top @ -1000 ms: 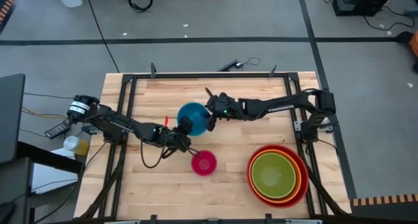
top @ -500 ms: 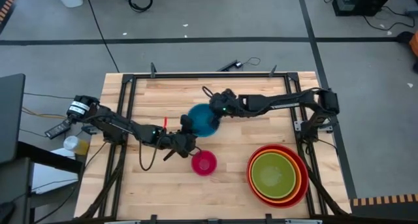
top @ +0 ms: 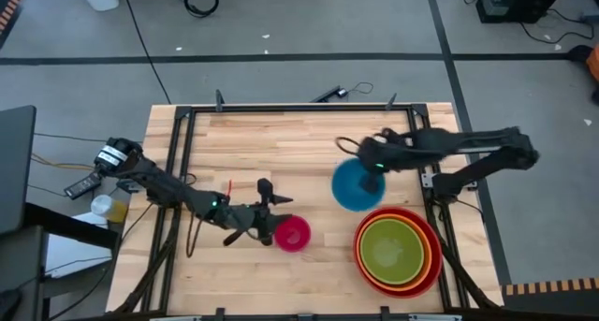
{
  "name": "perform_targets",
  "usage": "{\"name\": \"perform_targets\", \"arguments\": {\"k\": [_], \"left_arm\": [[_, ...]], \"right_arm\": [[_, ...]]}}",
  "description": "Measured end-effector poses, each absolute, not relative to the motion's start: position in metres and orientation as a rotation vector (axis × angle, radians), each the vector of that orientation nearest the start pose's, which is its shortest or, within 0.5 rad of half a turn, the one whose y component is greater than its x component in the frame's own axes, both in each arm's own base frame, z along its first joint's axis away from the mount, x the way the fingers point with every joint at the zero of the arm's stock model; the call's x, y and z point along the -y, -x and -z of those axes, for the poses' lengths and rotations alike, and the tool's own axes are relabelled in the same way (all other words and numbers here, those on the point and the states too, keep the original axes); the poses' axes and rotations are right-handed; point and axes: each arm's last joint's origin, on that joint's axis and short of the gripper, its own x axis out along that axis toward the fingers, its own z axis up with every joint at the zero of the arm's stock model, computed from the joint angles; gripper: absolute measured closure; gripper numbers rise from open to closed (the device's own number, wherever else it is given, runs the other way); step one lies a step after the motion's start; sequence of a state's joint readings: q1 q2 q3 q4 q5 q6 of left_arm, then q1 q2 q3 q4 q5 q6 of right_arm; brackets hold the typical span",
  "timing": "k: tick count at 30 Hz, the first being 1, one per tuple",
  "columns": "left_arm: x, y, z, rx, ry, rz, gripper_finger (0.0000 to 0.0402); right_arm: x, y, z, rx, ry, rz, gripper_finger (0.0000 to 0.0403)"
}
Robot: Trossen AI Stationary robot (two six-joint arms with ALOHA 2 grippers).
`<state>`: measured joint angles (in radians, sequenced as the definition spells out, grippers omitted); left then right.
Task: Nest bowls inside each other
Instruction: Stack the blue bowl on top of the green bowl, then stack the pink bowl on top of the blue bowl
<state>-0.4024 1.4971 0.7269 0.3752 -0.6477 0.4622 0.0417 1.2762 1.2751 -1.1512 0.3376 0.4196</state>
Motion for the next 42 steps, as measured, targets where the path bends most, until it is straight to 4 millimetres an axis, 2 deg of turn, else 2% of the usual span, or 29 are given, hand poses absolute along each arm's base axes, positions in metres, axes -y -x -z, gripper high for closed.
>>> {"name": "perform_targets", "arguments": {"k": [5,8,11,16,20,25,32,37,42], "left_arm": [[0.108,-0.283,-0.204,-0.38,-0.597,-0.136,0.0175],[0.105,-0.285,-0.204,-0.374,-0.52,-0.129,0.0179],[0.1,-0.287,-0.203,-0.374,-0.417,-0.089,0.0182],[0.088,-0.291,-0.196,-0.443,-0.159,0.027,0.0182],[0.081,-0.291,-0.192,-0.492,-0.081,0.033,0.0182],[0.076,-0.293,-0.192,-0.498,-0.003,0.058,0.0182],[0.074,-0.293,-0.192,-0.505,0.046,0.085,0.0182],[0.074,-0.294,-0.19,-0.514,0.066,0.079,0.0182],[0.074,-0.294,-0.189,-0.523,0.065,0.069,0.0182]], "right_arm": [[-0.037,-0.185,-0.352,-0.962,-0.254,0.348,0.0384],[-0.052,-0.169,-0.348,-0.937,-0.272,0.354,0.0384],[-0.068,-0.16,-0.331,-0.955,-0.308,0.349,0.0384],[-0.099,-0.151,-0.287,-1.164,-0.359,0.239,0.0381],[-0.118,-0.147,-0.262,-1.222,-0.363,0.197,0.0373],[-0.127,-0.15,-0.248,-1.221,-0.384,0.217,0.0349],[-0.125,-0.152,-0.246,-1.221,-0.383,0.228,0.0302],[-0.12,-0.159,-0.264,-1.086,-0.369,0.247,0.0272],[-0.117,-0.165,-0.28,-1.02,-0.326,0.226,0.0262]]}}
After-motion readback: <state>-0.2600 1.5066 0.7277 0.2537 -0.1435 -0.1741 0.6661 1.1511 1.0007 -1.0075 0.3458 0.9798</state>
